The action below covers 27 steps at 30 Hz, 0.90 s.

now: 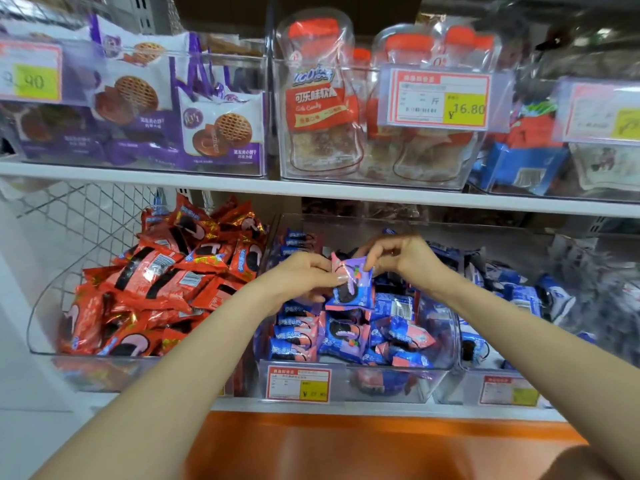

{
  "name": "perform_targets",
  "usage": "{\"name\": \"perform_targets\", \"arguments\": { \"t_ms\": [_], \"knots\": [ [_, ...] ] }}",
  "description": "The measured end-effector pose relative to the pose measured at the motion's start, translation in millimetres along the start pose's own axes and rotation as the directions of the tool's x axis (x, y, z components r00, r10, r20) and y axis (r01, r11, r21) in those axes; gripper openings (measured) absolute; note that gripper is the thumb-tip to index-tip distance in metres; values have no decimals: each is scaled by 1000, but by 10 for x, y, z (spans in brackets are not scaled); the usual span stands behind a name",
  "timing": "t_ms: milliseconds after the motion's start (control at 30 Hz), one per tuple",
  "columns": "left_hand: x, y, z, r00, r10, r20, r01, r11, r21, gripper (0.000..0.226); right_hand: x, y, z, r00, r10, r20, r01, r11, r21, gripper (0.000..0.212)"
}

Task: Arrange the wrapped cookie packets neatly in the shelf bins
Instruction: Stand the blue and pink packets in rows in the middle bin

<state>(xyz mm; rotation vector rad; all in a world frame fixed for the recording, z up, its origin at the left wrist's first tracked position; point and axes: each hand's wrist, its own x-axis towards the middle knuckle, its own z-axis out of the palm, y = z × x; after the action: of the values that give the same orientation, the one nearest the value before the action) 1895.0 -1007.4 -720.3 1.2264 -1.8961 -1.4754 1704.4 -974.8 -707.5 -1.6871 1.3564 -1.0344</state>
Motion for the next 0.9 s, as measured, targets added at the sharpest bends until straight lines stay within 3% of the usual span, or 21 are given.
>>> {"name": "perform_targets", "arguments": {
  "t_ms": [133,233,333,400,500,567,633,700,800,900],
  "knots": [
    [23,-30,17,999,-6,-42,2,997,-81,6,-16,49,38,995,16,-101,4,981,196,30],
    [20,2,10,992,13,-129,-37,983,-181,10,-18,53,29,994,95,-60,-70,942,329,33],
    [23,-2,-18,990,15,-141,-53,960,-274,21,-63,24,122,984,179,6,-176,956,234,32],
    [19,-17,-6,989,36,-143,-67,973,-223,19,-75,8,185,985,171,-27,-162,965,207,23],
    [-18,44,-47,957,134,-256,-159,984,-78,13,-64,-1,160,984,153,-96,-137,978,157,13],
    [0,87,-176,906,283,-316,-229,953,198,31,-65,23,99,982,93,-164,-101,994,-35,9],
    [50,121,-305,914,348,-210,-212,849,484,44,-84,81,49,980,9,-198,-61,965,-255,4],
    [93,147,-344,964,267,-3,-199,727,658,41,-103,130,22,981,-32,-192,-41,931,-362,4],
    [156,139,-269,969,103,223,-246,460,853,31,-112,160,-6,983,-43,-180,-31,921,-389,7],
    [165,86,-242,963,45,267,-271,179,946,30,-109,184,-29,988,-37,-150,-23,924,-381,8]
  ]
}}
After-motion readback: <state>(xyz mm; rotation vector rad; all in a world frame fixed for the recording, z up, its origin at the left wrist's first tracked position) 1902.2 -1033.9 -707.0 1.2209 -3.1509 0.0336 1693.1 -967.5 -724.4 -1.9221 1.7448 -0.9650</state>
